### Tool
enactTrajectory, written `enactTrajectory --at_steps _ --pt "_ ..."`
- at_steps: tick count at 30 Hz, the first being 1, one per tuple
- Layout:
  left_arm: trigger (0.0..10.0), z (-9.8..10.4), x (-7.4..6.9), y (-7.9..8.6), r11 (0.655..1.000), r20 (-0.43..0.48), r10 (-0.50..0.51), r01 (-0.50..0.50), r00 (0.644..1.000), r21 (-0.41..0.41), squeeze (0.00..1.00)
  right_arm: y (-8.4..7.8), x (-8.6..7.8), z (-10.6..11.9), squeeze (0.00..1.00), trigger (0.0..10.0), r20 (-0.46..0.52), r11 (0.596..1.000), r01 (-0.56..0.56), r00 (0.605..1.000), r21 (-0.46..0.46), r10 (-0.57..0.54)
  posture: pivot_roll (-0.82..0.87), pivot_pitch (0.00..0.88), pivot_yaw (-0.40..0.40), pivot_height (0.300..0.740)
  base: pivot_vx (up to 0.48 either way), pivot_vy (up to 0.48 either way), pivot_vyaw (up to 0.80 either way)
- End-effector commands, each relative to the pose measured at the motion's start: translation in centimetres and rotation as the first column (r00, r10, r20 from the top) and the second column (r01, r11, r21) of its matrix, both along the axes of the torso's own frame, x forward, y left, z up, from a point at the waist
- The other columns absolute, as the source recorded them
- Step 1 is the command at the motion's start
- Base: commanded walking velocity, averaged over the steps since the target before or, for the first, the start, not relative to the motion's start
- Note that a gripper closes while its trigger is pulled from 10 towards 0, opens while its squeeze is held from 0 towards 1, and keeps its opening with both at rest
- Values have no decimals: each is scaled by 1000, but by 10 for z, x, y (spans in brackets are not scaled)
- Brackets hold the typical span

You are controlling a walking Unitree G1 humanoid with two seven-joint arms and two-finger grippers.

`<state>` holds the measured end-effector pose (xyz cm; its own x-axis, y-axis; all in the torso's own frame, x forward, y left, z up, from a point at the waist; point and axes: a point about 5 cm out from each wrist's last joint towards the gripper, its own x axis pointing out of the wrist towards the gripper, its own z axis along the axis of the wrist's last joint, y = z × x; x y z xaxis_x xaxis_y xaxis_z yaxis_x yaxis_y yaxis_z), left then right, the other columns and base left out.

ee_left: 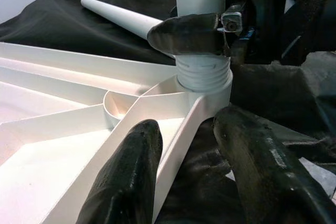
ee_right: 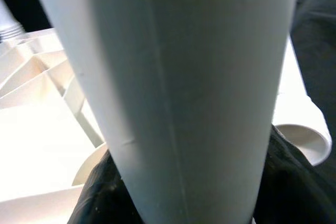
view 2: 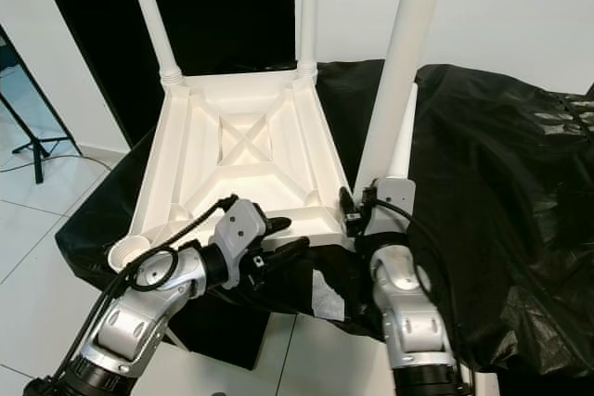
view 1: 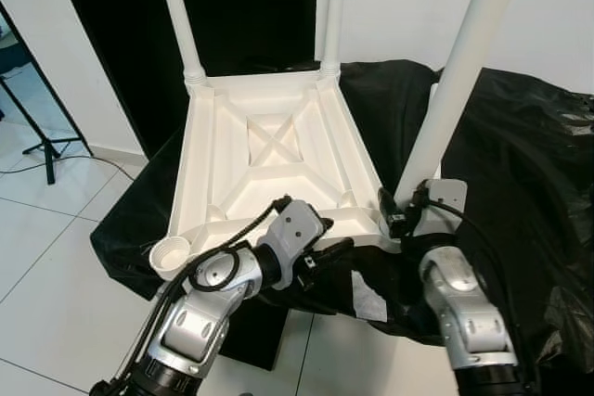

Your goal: Building children table

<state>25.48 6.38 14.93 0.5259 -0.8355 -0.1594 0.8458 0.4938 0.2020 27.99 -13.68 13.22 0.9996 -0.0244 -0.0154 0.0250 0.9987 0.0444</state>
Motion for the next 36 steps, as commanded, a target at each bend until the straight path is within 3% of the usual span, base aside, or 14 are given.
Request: enactTrajectory --at_steps 1,3,11,12,13,24,29,30,33,34,36 --pt "10000 1 -1 0 1000 5 14 -14 1000 3 0 0 -6 -20 0 10000 -104 1000 23 994 9 -22 11 0 -11 740 0 0 0" --pt "10000 1 -1 0 1000 5 18 -18 1000 2 0 7 -6 -17 0 10000 -98 999 13 995 33 -9 3 0 -4 740 0 0 0" --pt "10000 2 1 0 1000 17 15 -15 1000 6 0 7 -6 -11 0 10000 -66 1000 4 998 19 -3 1 0 0 740 0 0 0" --pt "10000 3 2 0 1000 20 17 -17 1000 6 0 6 -7 -9 639 10000 -53 1000 -3 999 22 4 1 0 0 740 0 0 0" --pt "10000 3 2 1 1000 23 18 -18 1000 6 0 5 -6 -6 1000 10000 -40 1000 -19 999 15 20 2 0 1 740 0 0 0" --pt "10000 4 3 3 1000 31 26 -26 999 6 0 -7 -7 3 1000 10000 18 983 -181 983 -20 181 4 0 1 740 0 0 0" --pt "10000 3 4 5 1000 32 26 -27 999 9 0 -19 -5 7 1000 10000 40 947 -314 947 -75 317 1 0 5 740 0 0 0" --pt "10000 3 4 4 1000 32 23 -24 999 11 0 -24 1 10 141 10000 34 905 -413 908 -98 418 0 0 8 740 0 0 0" --pt "10000 3 4 4 1000 32 23 -23 999 11 0 -26 3 11 141 10000 30 889 -445 892 -104 451 0 0 8 740 0 0 0" --pt "10000 3 5 4 1000 32 21 -22 999 12 0 -26 5 13 0 10000 28 869 -481 873 -118 487 0 0 8 740 0 0 0" --pt "10000 3 5 4 1000 32 21 -21 999 12 0 -27 8 13 0 10000 16 847 -516 852 -129 522 3 0 7 740 0 0 0"
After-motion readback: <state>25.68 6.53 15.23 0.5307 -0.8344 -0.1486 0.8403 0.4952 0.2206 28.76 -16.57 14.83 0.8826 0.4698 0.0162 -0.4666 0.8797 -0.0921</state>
